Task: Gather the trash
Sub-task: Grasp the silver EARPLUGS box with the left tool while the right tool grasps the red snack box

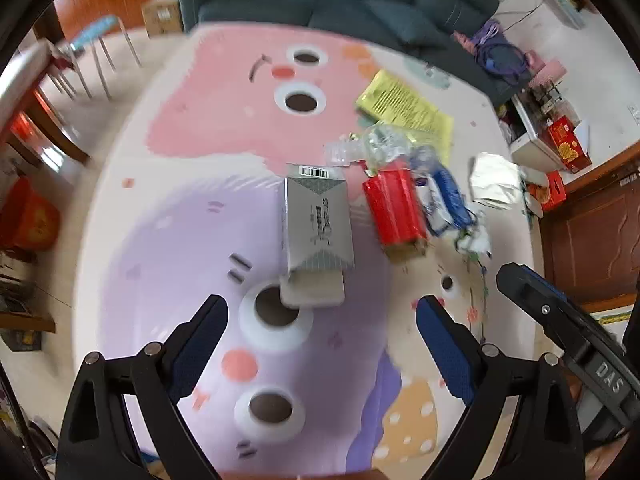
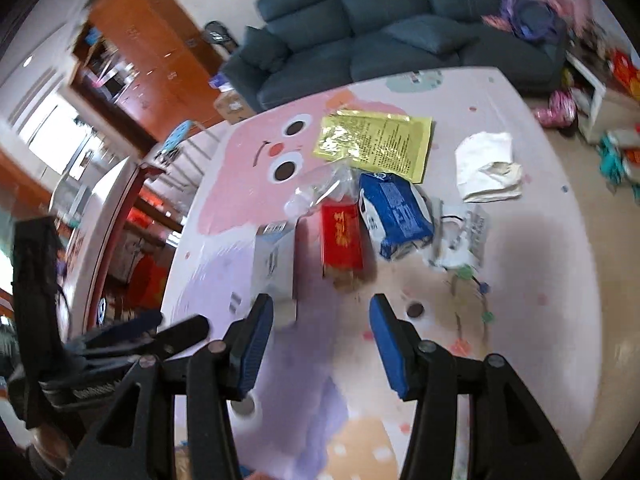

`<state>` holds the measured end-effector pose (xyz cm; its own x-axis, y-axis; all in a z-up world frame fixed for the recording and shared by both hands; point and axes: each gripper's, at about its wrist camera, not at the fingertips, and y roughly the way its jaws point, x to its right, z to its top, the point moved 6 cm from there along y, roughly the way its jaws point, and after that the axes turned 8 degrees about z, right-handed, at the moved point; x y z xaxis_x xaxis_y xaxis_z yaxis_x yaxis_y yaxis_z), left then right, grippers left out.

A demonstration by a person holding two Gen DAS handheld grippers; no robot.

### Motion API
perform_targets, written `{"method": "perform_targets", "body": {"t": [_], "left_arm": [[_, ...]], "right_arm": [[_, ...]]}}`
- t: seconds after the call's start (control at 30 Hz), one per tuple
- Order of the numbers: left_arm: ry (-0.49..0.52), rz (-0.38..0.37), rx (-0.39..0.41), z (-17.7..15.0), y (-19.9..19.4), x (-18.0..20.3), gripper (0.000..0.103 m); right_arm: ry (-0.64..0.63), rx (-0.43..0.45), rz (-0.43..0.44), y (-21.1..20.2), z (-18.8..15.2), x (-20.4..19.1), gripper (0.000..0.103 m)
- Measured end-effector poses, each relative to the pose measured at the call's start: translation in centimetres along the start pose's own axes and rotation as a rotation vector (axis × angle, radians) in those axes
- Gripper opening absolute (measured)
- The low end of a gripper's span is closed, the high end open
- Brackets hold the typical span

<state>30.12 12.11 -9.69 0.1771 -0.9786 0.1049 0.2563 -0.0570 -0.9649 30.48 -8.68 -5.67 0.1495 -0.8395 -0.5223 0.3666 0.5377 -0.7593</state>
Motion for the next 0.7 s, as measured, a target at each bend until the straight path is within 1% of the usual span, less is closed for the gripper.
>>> {"method": "perform_targets", "body": {"t": [0.07,0.1,0.27,0.37,0.47,0.6,0.63,0.67,0.7], "left_arm": [[0.001,-0.001,-0.034,1.2,2.2,0.0,0.094],[0.004,0.012,-0.048,1.9,3.4,0.0,0.094],[0.011,0.02,-0.096,3.7,7.0,0.4,0.094],[0.03,0.03,-0.119,4.2,8.6,1.1,0.094],[0.063,0.057,-0.138,4.3,9.9,1.8,0.094],[0.074,0.088,-0.159,4.3,11.8,1.5,0.094],[0.067,0.087,-0.163,4.3,12.1,1.2,0.093],[0.06,0.079,-0.153,4.4,12.1,1.0,0.09],[0.058,0.068,-0.132,4.7,12.0,0.8,0.085]], "right_arm": [[0.037,-0.007,-0.001,1.7,0.8,0.6,0.051],[0.055,-0.012,-0.004,2.4,1.1,1.0,0.051],[0.133,-0.035,-0.001,4.6,1.8,2.2,0.051],[0.156,-0.047,-0.001,5.3,2.0,2.6,0.051],[0.172,-0.063,-0.005,6.0,2.0,2.9,0.051],[0.177,-0.095,-0.014,7.2,1.6,3.0,0.051],[0.174,-0.104,-0.017,7.5,1.5,3.0,0.051],[0.17,-0.111,-0.018,7.8,1.5,2.9,0.051],[0.168,-0.114,-0.018,8.1,1.5,2.8,0.051]]}}
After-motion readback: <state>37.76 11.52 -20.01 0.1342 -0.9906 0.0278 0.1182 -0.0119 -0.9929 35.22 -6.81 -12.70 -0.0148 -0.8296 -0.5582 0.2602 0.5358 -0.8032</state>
